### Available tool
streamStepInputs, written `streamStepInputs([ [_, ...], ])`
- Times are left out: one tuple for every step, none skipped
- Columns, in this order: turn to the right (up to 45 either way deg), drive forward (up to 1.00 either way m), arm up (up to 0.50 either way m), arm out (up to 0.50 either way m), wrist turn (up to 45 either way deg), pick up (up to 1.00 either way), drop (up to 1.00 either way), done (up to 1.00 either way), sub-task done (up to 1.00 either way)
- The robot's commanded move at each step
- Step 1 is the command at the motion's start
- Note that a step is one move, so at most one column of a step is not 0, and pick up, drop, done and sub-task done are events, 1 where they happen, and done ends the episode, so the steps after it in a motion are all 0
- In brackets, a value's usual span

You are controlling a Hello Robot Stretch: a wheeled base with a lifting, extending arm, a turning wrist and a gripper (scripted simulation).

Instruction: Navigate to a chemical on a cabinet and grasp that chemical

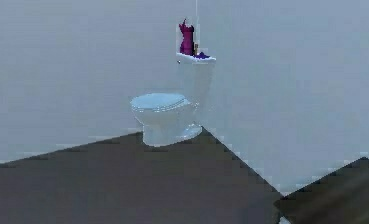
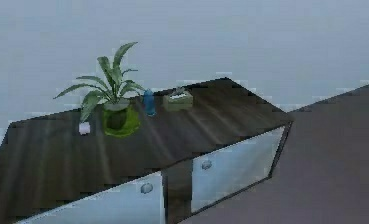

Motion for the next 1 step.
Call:
streamStepInputs([
  [0.0,0.3,0.0,0.0,0.0,0.0,0.0,0.0,0.0],
])
